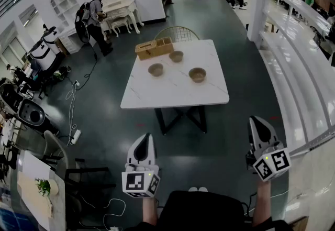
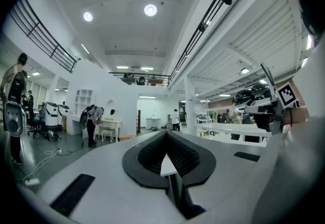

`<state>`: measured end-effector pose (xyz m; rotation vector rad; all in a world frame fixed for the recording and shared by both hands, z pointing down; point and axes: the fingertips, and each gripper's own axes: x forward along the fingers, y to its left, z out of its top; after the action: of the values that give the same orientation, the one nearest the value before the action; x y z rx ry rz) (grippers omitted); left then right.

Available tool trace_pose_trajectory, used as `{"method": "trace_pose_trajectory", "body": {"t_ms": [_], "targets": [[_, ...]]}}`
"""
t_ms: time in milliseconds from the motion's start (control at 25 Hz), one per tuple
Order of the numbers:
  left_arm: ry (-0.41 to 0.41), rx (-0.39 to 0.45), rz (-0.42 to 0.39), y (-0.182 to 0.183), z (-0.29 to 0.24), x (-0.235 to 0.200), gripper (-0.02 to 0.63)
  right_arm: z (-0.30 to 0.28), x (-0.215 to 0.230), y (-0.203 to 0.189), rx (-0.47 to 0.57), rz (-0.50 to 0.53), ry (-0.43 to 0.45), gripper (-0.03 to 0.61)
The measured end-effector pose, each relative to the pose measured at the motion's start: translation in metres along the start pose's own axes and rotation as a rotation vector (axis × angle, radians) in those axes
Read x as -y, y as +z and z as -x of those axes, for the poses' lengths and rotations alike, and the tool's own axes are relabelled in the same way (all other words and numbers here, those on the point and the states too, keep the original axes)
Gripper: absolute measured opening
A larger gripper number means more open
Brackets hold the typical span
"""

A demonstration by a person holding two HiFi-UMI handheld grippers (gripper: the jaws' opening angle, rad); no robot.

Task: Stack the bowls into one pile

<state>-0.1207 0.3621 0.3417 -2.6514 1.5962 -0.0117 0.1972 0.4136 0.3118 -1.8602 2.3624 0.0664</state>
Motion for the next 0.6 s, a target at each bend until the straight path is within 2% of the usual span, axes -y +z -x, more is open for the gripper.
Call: {"method": "trace_pose_trajectory", "body": {"t_ms": [600], "targets": [[0.013, -0.040, 0.024, -0.007, 0.016, 0.018, 0.014, 0.013, -0.001, -0.009, -0.019, -0.028, 0.014, 0.014]]}}
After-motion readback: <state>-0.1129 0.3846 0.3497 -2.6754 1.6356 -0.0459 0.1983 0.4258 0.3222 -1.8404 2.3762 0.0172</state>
